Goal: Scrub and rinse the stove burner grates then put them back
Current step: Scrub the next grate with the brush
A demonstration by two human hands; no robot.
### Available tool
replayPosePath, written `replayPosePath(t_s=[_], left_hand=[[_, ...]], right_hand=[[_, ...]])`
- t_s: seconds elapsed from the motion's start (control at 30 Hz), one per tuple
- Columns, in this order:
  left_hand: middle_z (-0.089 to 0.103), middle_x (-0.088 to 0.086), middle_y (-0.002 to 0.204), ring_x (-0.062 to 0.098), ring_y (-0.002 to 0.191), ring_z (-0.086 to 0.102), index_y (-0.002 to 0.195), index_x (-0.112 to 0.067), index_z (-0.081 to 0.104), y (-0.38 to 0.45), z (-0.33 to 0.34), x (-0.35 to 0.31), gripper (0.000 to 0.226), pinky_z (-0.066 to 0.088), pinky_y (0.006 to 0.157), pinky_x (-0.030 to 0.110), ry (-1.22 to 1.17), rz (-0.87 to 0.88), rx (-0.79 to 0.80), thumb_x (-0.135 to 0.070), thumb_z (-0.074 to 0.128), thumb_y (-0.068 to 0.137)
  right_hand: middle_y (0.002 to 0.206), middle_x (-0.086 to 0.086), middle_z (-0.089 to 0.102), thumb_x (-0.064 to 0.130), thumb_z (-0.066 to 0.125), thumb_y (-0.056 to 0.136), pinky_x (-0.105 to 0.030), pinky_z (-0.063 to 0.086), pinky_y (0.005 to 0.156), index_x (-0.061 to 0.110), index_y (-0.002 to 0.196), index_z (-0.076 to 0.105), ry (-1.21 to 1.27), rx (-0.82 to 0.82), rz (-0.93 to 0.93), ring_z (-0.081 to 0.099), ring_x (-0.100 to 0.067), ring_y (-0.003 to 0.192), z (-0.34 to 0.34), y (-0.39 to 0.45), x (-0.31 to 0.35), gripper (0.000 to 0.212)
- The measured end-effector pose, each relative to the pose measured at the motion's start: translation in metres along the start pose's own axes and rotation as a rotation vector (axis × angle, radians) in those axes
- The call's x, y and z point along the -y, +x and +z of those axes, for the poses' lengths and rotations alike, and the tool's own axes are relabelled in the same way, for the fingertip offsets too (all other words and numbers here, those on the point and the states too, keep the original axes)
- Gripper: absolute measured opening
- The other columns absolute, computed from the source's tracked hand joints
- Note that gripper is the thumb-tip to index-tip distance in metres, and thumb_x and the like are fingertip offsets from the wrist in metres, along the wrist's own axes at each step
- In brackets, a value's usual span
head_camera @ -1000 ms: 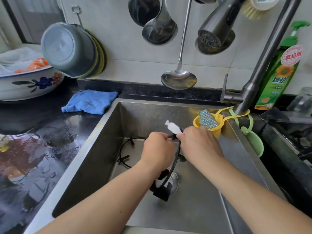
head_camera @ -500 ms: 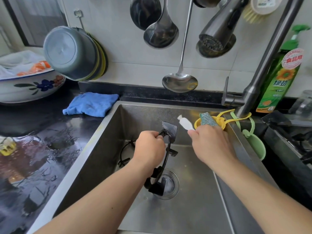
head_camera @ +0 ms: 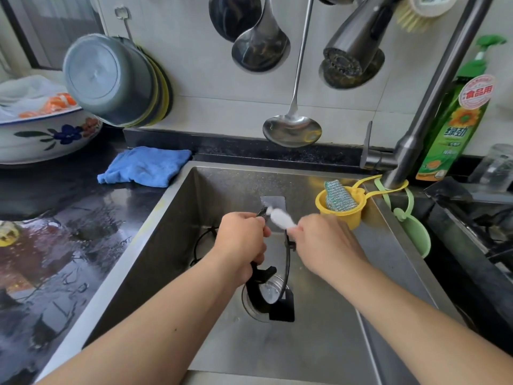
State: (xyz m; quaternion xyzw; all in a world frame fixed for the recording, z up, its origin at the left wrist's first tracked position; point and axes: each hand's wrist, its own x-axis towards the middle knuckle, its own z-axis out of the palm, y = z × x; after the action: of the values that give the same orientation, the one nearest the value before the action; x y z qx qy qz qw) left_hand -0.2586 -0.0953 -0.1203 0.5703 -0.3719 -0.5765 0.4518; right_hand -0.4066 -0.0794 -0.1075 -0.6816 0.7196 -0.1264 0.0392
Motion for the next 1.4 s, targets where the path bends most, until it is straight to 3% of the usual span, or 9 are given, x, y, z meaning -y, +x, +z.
replayPosePath(t_s=[0.07,0.2,0.33,0.53,0.7,0.97,1.2,1.27,1.4], left_hand=[[0.048,0.010,0.074,0.012,0.043,0.026,0.092,-0.004,0.056,0.002,-0.004,-0.001,0.017,0.019,0.043,0.018,-0.110,-0.077,0.035,-0.003,0.043,0.102],[0.051,0.005,0.069,0.010,0.042,0.028,0.100,-0.006,0.052,0.004,-0.002,-0.005,0.010,0.019,0.043,0.016,-0.183,-0.101,0.082,-0.005,0.043,0.105],[0.052,0.005,0.069,0.011,0.043,0.028,0.103,-0.005,0.055,0.002,-0.004,-0.001,0.012,0.019,0.042,0.017,-0.158,-0.121,0.096,-0.005,0.043,0.104],[0.049,0.004,0.061,0.014,0.043,0.027,0.089,-0.005,0.058,-0.009,0.008,0.002,0.019,0.019,0.046,0.020,0.007,-0.026,0.093,-0.004,0.045,0.103],[0.038,-0.008,0.038,0.021,0.046,0.035,0.065,-0.006,0.061,-0.015,0.018,0.010,0.035,0.026,0.046,0.025,0.476,0.240,0.033,-0.010,0.049,0.097],[0.036,-0.010,0.033,0.015,0.043,0.033,0.066,-0.007,0.060,-0.011,0.011,0.009,0.033,0.025,0.042,0.021,0.489,0.267,0.001,-0.008,0.046,0.096],[0.038,-0.010,0.035,0.012,0.037,0.033,0.065,-0.012,0.062,-0.007,0.010,0.010,0.039,0.026,0.043,0.020,0.469,0.252,0.009,-0.013,0.049,0.101],[0.042,-0.010,0.036,0.009,0.033,0.035,0.070,-0.011,0.065,-0.006,0.007,0.007,0.035,0.027,0.039,0.017,0.482,0.251,0.005,-0.010,0.049,0.101],[0.075,0.005,0.073,0.010,0.052,0.059,0.104,-0.005,0.068,0.003,-0.012,-0.002,0.023,0.040,0.047,0.017,0.391,0.155,0.001,-0.003,0.046,0.101]], right_hand=[[0.078,-0.004,0.057,0.046,0.050,0.099,-0.033,0.036,0.051,0.018,0.078,0.059,-0.028,0.079,-0.009,0.054,-0.025,0.069,0.004,-0.006,-0.002,0.036],[0.075,-0.003,0.057,0.047,0.047,0.101,-0.035,0.044,0.055,0.018,0.081,0.061,0.034,-0.075,-0.010,0.056,-0.029,0.072,-0.008,0.003,-0.006,0.038],[0.078,-0.005,0.058,0.047,0.050,0.099,-0.033,0.039,0.054,0.021,0.078,0.058,0.000,0.064,-0.008,0.056,-0.028,0.072,-0.002,-0.007,-0.006,0.035],[0.077,-0.003,0.055,0.044,0.044,0.102,-0.034,0.039,0.054,0.016,0.094,0.069,0.037,-0.100,0.038,0.054,-0.027,0.071,-0.010,0.005,0.003,0.039],[0.072,-0.001,0.041,0.040,0.047,0.104,-0.033,0.035,0.058,0.016,0.105,0.069,-0.045,-0.088,0.050,0.046,-0.027,0.074,-0.016,-0.002,0.012,0.032],[0.069,0.000,0.040,0.040,0.048,0.103,-0.032,0.034,0.054,0.015,0.103,0.069,-0.069,-0.076,0.014,0.047,-0.025,0.070,-0.018,-0.003,0.011,0.033],[0.069,0.001,0.047,0.047,0.048,0.101,-0.032,0.031,0.051,0.019,0.078,0.057,-0.039,-0.056,0.048,0.047,-0.024,0.066,-0.015,-0.006,-0.008,0.037],[0.069,-0.002,0.053,0.047,0.047,0.100,-0.034,0.038,0.053,0.017,0.072,0.057,0.028,-0.057,0.051,0.052,-0.026,0.068,-0.013,-0.003,-0.016,0.043],[0.072,-0.002,0.062,0.038,0.043,0.104,-0.041,0.051,0.067,0.020,0.075,0.065,0.412,-0.031,0.067,0.059,-0.028,0.073,-0.009,0.010,-0.039,0.040]])
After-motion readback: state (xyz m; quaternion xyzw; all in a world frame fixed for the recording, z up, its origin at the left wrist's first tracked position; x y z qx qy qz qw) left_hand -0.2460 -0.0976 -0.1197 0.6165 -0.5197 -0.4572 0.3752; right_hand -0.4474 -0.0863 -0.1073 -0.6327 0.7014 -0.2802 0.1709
